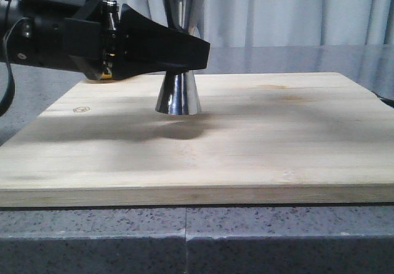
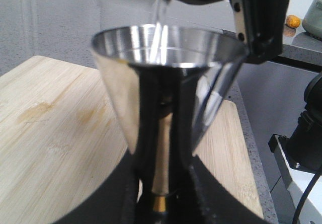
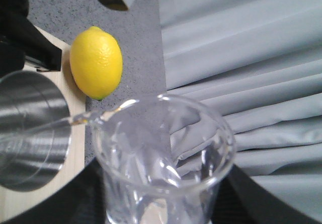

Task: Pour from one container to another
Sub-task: 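Tilt the beaker with the right gripper, pouring liquid into the jigger, then tilt the beaker upright and lower it toward the board, then set the beaker on the board and open the right gripper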

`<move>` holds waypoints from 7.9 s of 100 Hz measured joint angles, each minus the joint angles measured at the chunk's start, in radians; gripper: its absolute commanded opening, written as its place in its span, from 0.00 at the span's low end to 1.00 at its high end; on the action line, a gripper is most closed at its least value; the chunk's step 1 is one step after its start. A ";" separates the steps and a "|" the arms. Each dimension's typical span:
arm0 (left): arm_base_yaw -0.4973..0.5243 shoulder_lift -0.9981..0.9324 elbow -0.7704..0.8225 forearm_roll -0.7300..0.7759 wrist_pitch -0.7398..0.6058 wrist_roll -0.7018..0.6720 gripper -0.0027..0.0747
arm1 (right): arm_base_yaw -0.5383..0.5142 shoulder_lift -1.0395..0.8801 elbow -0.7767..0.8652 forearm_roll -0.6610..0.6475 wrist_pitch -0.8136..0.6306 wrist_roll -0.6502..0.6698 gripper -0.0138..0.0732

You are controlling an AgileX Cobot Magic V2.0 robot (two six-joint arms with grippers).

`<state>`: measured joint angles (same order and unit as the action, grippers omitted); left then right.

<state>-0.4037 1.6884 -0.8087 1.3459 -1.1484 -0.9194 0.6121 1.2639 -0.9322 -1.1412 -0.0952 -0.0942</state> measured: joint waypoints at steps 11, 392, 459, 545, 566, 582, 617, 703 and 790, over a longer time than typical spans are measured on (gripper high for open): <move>0.000 0.000 0.000 0.000 0.000 0.000 0.01 | 0.000 0.000 0.000 -0.013 -0.002 0.000 0.43; 0.000 0.000 0.000 0.000 0.000 0.000 0.01 | -0.031 0.000 0.000 0.371 0.029 0.000 0.43; 0.000 0.000 0.000 0.001 0.000 0.000 0.01 | -0.270 0.063 0.136 0.770 -0.212 0.000 0.43; 0.000 0.000 0.000 0.004 0.000 0.000 0.01 | -0.337 0.277 0.343 1.001 -0.685 0.002 0.43; 0.000 0.000 0.000 0.004 0.000 0.000 0.01 | -0.337 0.330 0.345 1.015 -0.750 0.002 0.43; 0.000 0.000 0.000 0.004 0.000 0.000 0.01 | -0.337 0.342 0.345 1.019 -0.760 0.002 0.43; 0.000 0.000 0.000 0.004 0.000 0.000 0.01 | -0.337 0.344 0.345 1.031 -0.766 0.002 0.43; 0.000 0.000 0.000 0.004 0.000 0.000 0.01 | -0.337 0.458 0.345 1.038 -0.885 0.004 0.43; 0.000 0.000 0.000 0.004 0.000 0.000 0.01 | -0.337 0.425 0.345 1.038 -0.845 0.015 0.71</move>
<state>-0.4037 1.6884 -0.8087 1.3496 -1.1484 -0.9194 0.2754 1.6890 -0.5877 -0.1030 -0.9400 -0.0792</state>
